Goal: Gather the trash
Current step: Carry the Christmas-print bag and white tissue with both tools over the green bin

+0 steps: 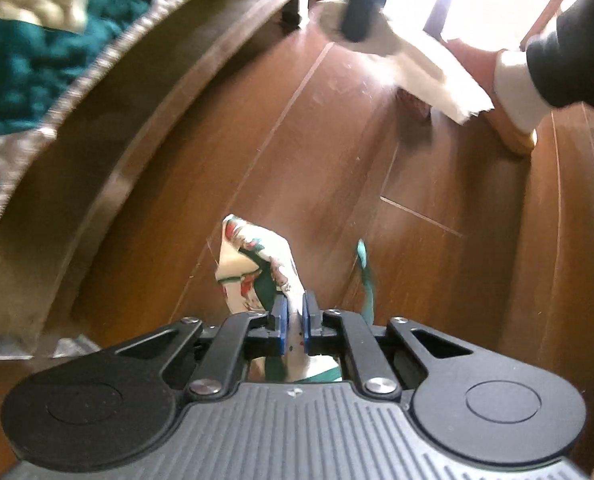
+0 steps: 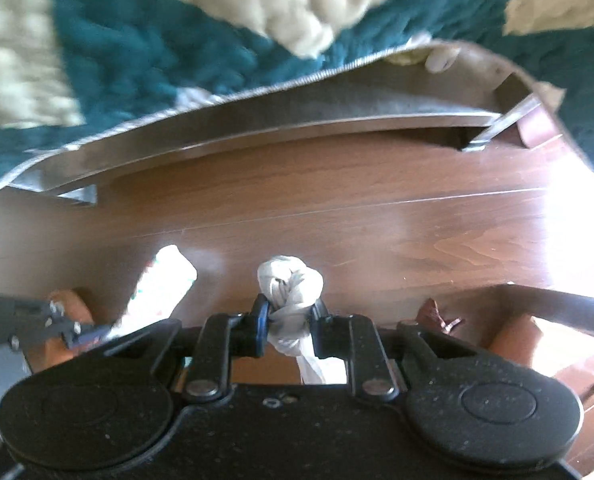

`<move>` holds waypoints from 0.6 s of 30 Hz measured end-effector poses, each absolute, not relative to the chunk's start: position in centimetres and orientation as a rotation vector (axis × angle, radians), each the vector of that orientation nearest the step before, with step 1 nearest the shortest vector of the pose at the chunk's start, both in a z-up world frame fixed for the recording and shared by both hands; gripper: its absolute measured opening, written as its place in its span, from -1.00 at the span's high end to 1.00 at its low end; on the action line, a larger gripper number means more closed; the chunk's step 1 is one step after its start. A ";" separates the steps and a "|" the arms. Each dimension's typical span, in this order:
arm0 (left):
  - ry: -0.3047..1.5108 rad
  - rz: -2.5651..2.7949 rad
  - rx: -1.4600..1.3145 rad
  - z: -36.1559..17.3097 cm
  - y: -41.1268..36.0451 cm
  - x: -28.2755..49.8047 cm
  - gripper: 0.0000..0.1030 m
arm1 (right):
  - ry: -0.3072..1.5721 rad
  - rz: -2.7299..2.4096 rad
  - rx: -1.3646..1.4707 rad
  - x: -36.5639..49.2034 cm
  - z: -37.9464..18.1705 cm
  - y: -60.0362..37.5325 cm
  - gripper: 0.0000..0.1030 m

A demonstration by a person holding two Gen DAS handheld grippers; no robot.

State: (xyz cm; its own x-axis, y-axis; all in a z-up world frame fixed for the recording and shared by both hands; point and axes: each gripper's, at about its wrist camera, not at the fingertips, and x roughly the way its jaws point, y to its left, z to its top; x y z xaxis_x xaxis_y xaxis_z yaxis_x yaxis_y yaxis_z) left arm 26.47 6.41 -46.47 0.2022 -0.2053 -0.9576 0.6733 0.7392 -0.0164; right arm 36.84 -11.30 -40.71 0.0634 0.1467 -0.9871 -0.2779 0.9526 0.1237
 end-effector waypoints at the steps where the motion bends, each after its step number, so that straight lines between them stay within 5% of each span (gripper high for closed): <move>1: 1.229 -0.629 0.438 -45.5 6.8 26.8 0.87 | 1.464 0.324 -0.102 36.2 -39.6 -11.5 0.64; 18: 1.164 -0.420 0.146 -24.8 8.2 28.6 0.87 | 1.164 0.385 0.003 28.8 -21.8 -15.7 0.64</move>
State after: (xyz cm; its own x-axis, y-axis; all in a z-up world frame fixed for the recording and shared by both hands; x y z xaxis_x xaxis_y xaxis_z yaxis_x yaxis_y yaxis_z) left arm 28.64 8.15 -24.81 0.3287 -0.2451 -0.9121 0.3940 0.9133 -0.1034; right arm 28.78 -15.65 -21.81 0.3377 0.2973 -0.8930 -0.2938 0.9347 0.2001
